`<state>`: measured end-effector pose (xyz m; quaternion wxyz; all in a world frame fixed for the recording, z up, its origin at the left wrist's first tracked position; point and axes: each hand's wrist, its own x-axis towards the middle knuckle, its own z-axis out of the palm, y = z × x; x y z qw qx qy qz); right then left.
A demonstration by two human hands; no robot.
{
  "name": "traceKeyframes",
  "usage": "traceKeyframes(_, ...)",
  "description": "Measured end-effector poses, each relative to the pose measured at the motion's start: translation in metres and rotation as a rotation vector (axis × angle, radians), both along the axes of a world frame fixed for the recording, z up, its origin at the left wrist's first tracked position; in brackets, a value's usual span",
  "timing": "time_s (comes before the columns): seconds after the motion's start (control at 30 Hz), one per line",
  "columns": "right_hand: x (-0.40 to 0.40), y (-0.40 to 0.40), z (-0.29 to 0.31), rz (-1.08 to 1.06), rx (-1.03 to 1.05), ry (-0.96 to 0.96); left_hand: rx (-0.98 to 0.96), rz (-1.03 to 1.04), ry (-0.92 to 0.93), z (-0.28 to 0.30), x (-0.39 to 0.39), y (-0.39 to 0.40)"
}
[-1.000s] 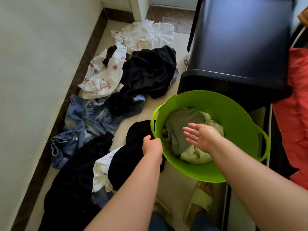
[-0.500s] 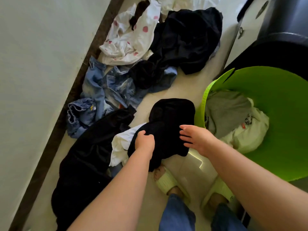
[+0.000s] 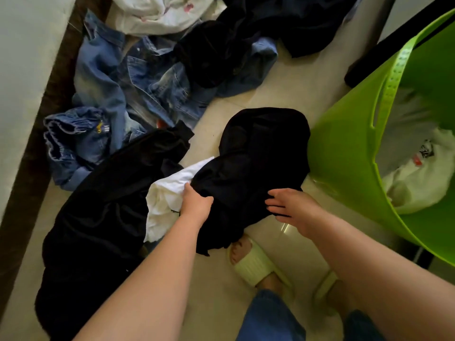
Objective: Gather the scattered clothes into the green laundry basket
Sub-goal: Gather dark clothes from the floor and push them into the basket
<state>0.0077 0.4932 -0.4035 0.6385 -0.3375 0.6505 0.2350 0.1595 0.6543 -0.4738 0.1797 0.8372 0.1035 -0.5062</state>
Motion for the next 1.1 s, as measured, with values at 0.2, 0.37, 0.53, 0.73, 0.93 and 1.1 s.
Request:
traceKeyframes(0.2,-0.006,0.012,-0.008,-0.024,0.024,0.023,-0.091,0.017,0.146,0.011,-0.005,-0.003)
traceKeyframes(0.37,0.007,0.017,0.015,-0.004,0.058,0.047,-0.299,0.050,0.391,0.062,-0.016,-0.031)
traceKeyframes(0.53,0.025,-0.001,0.050,-0.243,0.157,-0.101,-0.534,0.034,0.493,0.129,-0.010,-0.070)
traceKeyframes(0.73,0.043,-0.044,0.131,-0.213,0.132,-0.345,-0.527,-0.531,0.536,0.205,0.012,-0.090)
traceKeyframes(0.93,0.058,-0.070,0.170,-0.250,0.112,-0.472,-0.620,-0.097,0.133,0.248,0.006,-0.095)
traceKeyframes(1.1,0.062,-0.077,0.207,0.108,-0.048,-0.573,-0.677,-0.120,-0.053,0.281,0.025,-0.112)
